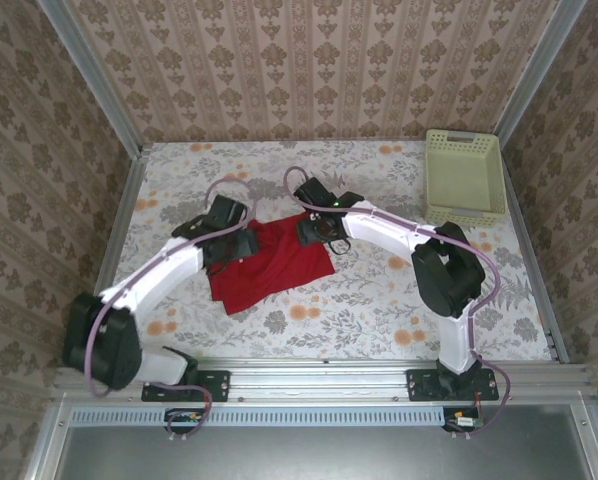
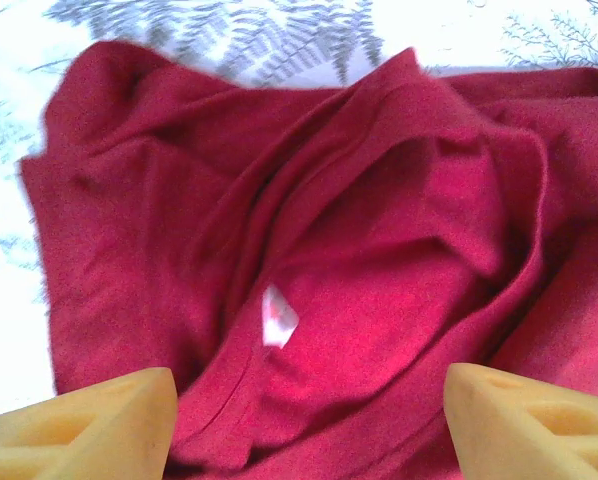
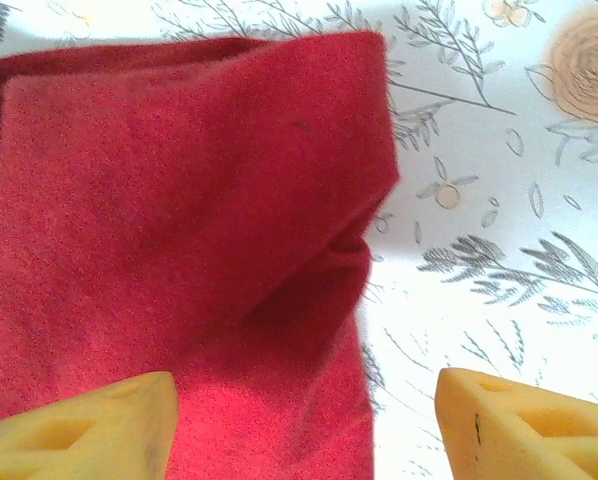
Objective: Fold the inside-out t-shirt
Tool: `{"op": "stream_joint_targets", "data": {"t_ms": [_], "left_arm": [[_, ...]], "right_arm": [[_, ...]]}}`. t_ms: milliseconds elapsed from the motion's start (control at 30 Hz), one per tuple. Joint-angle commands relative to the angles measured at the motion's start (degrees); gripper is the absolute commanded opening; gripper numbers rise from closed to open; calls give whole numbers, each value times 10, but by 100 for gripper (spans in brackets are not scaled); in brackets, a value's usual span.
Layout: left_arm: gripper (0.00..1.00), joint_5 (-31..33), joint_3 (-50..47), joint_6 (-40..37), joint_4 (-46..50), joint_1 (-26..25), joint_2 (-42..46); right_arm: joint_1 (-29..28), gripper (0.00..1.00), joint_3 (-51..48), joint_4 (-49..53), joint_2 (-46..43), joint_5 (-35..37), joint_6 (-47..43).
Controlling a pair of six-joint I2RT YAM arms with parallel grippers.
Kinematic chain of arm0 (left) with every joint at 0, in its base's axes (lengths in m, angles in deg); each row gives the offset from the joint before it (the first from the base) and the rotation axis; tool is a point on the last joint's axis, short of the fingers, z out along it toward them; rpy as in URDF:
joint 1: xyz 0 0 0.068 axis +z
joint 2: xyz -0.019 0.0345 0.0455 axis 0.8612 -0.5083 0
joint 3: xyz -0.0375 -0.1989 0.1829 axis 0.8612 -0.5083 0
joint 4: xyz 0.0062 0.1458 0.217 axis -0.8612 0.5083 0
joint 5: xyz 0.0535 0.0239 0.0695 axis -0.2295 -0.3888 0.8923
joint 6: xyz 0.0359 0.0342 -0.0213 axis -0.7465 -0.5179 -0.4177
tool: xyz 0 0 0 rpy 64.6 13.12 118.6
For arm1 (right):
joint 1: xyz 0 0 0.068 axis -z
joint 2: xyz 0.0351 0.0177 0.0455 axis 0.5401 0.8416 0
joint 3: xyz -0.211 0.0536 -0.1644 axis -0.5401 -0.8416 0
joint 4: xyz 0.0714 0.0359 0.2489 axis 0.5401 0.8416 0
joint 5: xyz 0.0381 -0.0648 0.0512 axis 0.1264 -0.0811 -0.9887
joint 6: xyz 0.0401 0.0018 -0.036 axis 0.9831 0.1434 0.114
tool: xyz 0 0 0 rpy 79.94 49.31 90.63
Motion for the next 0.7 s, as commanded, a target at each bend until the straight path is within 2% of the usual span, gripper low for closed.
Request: {"op": "stream_joint_targets", "data": {"t_ms": [0,200,233,367,500,667], "left_arm": [[71,7,53,-42,-11,4,-74],[53,27,117,-53,-25,14,-164],[47,28,123,-55,-28,33,-175],[25,-7,138,-68,-44,60,-203],[1,-37,128,-76,-51,90,-174],[0,-79,71,-84,-71,147,-59]], "right_arm": [[1,70,-28,-15,-40,23,14],[-3,70,-65,-59,-41,-20,34],[-6,70,-68,-62,-39,-19,37],[-10,70,-76,-65,-35,-16,44],[-11,70,-79,-61,-39,-7,39],[-10,70,-75,-59,-35,-7,37]]}}
